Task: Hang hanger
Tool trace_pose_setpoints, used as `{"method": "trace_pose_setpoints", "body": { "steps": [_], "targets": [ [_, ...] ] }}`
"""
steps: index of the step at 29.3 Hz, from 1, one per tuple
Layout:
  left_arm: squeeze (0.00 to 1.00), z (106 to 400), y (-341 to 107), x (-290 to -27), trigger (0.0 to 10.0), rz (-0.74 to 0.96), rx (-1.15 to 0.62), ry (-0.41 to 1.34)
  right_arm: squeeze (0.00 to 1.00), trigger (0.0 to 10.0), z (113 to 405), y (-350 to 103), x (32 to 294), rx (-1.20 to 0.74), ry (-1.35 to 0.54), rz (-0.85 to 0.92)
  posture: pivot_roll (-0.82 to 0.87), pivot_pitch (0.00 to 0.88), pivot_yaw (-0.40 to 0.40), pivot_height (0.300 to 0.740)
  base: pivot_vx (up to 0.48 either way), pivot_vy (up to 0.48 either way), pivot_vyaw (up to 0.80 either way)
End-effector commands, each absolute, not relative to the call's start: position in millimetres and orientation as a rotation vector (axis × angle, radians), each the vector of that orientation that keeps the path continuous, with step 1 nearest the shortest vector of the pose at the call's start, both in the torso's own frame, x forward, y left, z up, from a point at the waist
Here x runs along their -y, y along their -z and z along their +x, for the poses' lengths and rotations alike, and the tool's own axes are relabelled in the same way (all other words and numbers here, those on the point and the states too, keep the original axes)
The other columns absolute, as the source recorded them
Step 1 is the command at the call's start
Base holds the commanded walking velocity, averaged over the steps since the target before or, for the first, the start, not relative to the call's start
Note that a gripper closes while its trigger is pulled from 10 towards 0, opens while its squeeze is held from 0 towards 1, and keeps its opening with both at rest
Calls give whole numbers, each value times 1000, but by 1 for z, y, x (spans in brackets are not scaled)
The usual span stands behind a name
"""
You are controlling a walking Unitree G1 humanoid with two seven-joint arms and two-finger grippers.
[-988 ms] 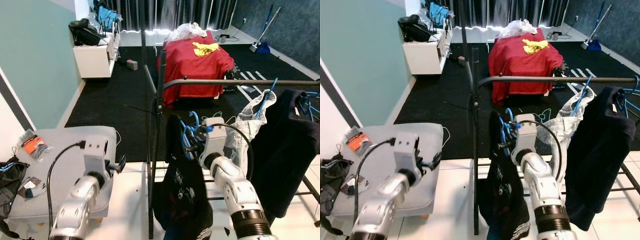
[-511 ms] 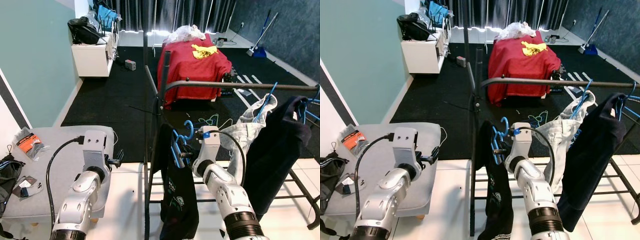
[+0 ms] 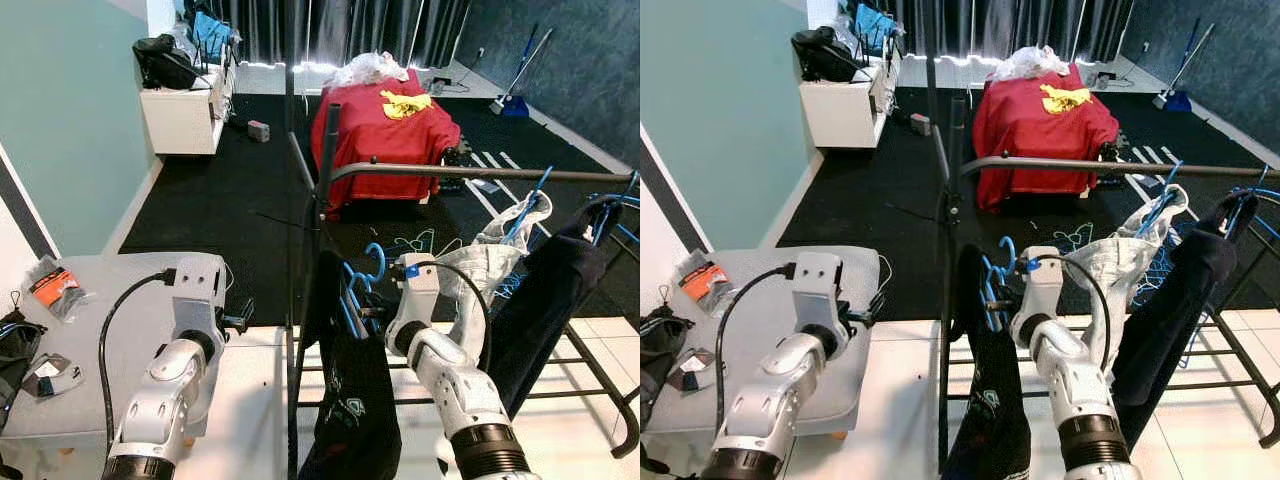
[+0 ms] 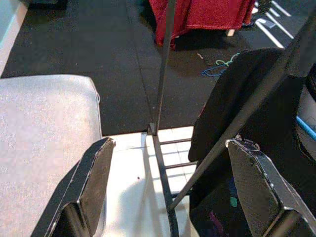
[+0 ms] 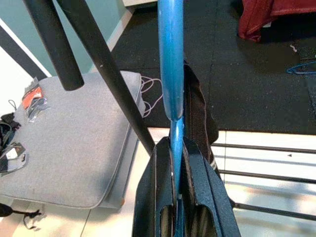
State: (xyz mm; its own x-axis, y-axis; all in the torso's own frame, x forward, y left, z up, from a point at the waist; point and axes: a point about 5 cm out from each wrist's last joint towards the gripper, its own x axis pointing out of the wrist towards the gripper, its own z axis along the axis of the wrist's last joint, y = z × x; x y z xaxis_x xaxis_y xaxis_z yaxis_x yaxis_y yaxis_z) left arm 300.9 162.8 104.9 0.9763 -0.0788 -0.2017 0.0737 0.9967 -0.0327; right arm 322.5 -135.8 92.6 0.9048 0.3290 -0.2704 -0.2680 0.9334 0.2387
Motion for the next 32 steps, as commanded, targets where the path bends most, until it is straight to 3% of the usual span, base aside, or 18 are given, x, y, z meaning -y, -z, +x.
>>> {"method": "trace_pose_setpoints", "body": {
  "steps": [1,15,32],
  "targets": [
    [0,301,-107,-161,10000,-50,-203,76,0,10000,322,-95,134,-305,-324,205,-51,0,-68,740,0,0,0],
    [0,301,-108,-153,10000,-59,-217,106,0,10000,321,-98,127,-308,-332,217,-69,0,-60,740,0,0,0],
    [0,303,-111,-155,10000,-51,-216,113,0,10000,323,-97,125,-324,-336,218,-57,0,-55,740,-279,0,0]
  ]
}}
